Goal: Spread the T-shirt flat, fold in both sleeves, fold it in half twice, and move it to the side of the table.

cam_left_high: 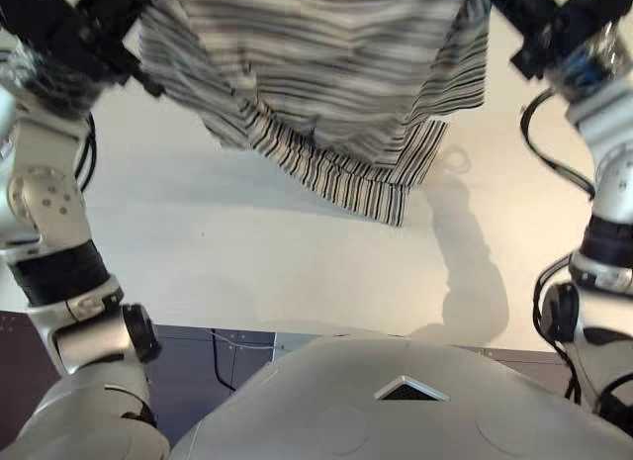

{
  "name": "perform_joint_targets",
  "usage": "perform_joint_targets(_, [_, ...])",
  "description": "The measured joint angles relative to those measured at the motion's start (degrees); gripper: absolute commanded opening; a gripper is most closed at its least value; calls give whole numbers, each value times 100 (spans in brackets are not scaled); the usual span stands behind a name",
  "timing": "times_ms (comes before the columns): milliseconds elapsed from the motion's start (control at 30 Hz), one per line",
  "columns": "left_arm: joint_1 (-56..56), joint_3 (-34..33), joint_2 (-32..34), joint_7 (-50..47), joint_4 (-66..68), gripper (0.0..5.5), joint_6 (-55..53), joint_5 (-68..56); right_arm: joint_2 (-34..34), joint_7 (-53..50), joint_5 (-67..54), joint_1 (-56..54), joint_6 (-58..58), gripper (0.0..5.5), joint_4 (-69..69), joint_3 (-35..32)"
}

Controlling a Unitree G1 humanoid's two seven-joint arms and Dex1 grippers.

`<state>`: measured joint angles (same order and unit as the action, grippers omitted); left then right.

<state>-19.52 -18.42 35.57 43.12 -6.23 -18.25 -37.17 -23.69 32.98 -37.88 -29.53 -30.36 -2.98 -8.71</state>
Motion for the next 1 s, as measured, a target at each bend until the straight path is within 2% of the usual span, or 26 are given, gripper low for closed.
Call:
perform_joint_targets(167, [-2438, 745, -160, -1294, 2221, 11, 1350, 1983, 184, -1143, 1670, -2004, 1910, 10, 2030, 97])
perform_joint_targets(300, [-3417, 1081, -392, -1839, 3458, 11, 2392, 2822, 334, -2004, 2572, -2738, 3291, 10, 3119, 107])
perform_joint_targets(467, [-3576, 1172, -482, -1859, 4161, 11, 3191, 3108, 546, -2133, 2826, -2917, 3917, 10, 3723, 105])
perform_joint_targets(667, [-3154, 1049, -380, -1547, 3974, 11, 3205, 2969, 539, -2092, 2761, -2789, 3891, 10, 3537, -97])
perform_joint_targets(767, [-3469, 1083, -389, -1795, 4509, 11, 3221, 3149, 551, -2388, 2962, -3132, 4105, 10, 4174, -119])
perform_joint_targets(933, [-4643, 1257, -630, -2835, 6155, 11, 3428, 3748, 868, -3348, 3525, -4218, 4965, 10, 6042, 35])
perform_joint_targets(1000, [-4944, 1229, -696, -3024, 6410, 11, 3674, 3752, 936, -3510, 3506, -4511, 5306, 10, 6266, -83])
